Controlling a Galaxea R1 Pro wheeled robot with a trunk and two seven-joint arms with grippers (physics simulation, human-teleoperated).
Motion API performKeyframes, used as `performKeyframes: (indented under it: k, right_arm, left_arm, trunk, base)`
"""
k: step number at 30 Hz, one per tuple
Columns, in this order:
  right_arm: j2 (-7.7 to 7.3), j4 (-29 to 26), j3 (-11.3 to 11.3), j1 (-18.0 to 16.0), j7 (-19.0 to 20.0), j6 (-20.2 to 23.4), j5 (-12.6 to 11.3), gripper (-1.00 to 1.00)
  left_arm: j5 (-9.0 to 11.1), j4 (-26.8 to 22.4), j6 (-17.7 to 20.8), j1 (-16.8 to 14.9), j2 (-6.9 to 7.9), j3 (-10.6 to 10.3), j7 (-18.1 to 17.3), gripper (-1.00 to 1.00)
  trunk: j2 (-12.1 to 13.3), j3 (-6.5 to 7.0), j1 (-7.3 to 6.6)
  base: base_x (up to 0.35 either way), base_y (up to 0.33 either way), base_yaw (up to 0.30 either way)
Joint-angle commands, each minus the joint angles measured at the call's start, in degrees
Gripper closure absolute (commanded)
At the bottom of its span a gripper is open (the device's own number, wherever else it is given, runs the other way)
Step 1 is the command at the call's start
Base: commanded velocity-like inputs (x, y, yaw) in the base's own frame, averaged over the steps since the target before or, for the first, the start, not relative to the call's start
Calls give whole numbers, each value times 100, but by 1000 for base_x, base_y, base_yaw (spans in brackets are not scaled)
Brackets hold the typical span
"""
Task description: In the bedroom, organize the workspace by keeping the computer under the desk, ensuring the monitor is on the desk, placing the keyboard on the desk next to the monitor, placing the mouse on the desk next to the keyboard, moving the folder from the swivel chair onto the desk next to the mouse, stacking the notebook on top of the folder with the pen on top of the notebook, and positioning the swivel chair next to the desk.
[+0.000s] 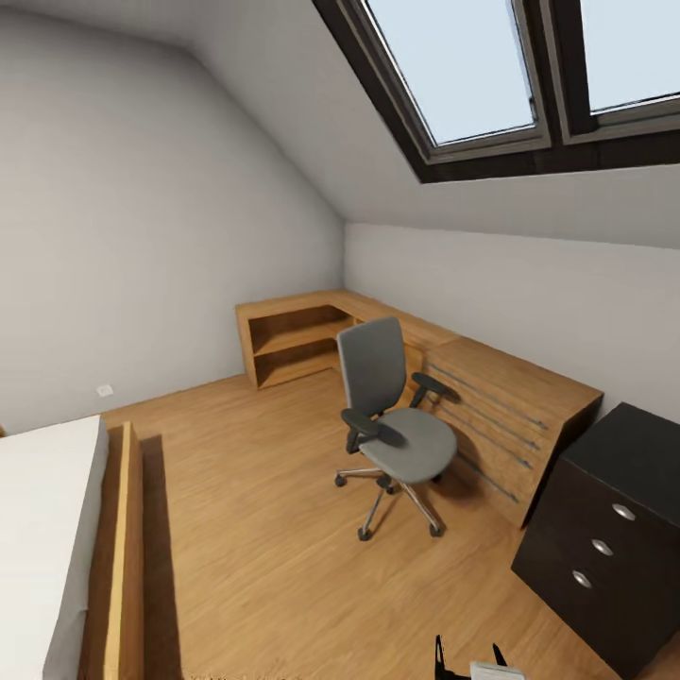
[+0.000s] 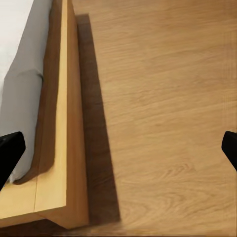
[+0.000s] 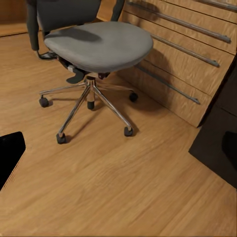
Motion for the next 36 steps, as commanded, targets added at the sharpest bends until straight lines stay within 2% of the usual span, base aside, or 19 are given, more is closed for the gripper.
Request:
performKeyframes:
  k: [1,11,14,17,22,36]
  right_arm:
    - [1,5,49,-7,-30,-19,-21,-100]
    - [3,5,49,-6,-30,-40,-11,-100]
    - [7,10,49,-6,-30,-45,-7,-100]
    - [8,11,49,-6,-30,-47,-6,-100]
    - [2,14,49,-7,-30,-59,-5,-100]
    - [-25,19,49,-8,-30,-178,3,-100]
  left_arm:
    - [46,5,96,-7,-2,-37,1,-100]
    - [46,4,159,-5,-9,-43,-6,-100]
    - [46,3,246,-3,-10,-45,-7,-100]
    - [40,3,577,-5,-11,-55,4,-100]
    - [38,3,851,-6,-6,-58,16,-100]
    - [34,3,924,-8,-2,-58,19,-100]
  trunk:
    - [-6,-8,1]
    - [-6,-8,1]
    - [-6,-8,1]
    - [-6,-8,1]
    - [-6,-8,1]
    - [-6,10,1]
  base:
    - [0,0,277]
    - [54,0,282]
    - [268,0,286]
    - [306,-27,286]
    - [316,-58,286]
    - [320,-70,278]
